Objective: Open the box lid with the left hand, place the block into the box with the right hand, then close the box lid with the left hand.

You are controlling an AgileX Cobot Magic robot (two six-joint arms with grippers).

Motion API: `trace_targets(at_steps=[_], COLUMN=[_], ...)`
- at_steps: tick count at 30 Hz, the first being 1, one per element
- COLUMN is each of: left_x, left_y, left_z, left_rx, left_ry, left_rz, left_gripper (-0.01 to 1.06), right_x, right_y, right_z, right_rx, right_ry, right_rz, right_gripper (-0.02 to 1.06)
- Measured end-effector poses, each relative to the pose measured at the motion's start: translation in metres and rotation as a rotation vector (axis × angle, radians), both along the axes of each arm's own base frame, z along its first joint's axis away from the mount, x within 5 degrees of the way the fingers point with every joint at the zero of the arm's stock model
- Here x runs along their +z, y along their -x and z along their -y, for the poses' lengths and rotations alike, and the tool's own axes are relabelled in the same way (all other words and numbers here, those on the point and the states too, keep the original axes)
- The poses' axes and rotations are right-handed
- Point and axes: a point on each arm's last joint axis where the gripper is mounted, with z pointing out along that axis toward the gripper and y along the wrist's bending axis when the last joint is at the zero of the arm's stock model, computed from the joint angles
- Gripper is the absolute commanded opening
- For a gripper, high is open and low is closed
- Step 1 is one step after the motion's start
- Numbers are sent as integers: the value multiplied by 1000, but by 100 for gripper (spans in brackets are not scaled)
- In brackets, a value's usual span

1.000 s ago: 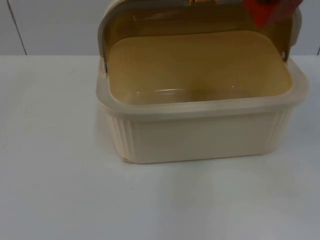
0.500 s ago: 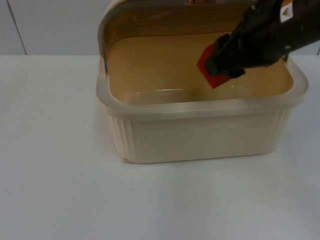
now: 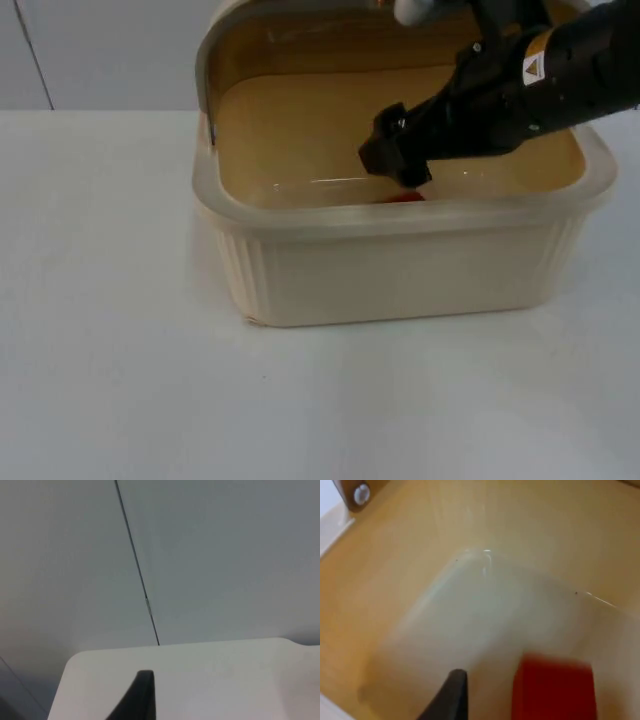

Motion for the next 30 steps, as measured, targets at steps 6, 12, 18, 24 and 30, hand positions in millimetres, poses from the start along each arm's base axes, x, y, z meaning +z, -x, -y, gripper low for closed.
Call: trace_targets(at_steps=[6, 12, 18, 24, 30], left_x=[0, 0, 0, 0, -2], left_y=[0, 0, 0, 0, 1], left_z=[0, 0, 0, 0, 0], left_rx=[0, 0, 0, -1, 6], left_ry=[-1, -1, -2, 4, 32], left_rz=[0, 0, 0, 1, -16], left_gripper=[101, 101, 101, 101, 101], right_x=[24, 72, 139, 175, 185], right_y=[8, 37, 65, 72, 94], right_z=[7, 30, 70, 154, 222], right_rx=[-13, -79, -182, -442, -657], right_ry=[11, 48, -101, -131, -55], right_rz=[1, -65, 7, 78, 72], right_gripper=[104, 104, 104, 104, 104])
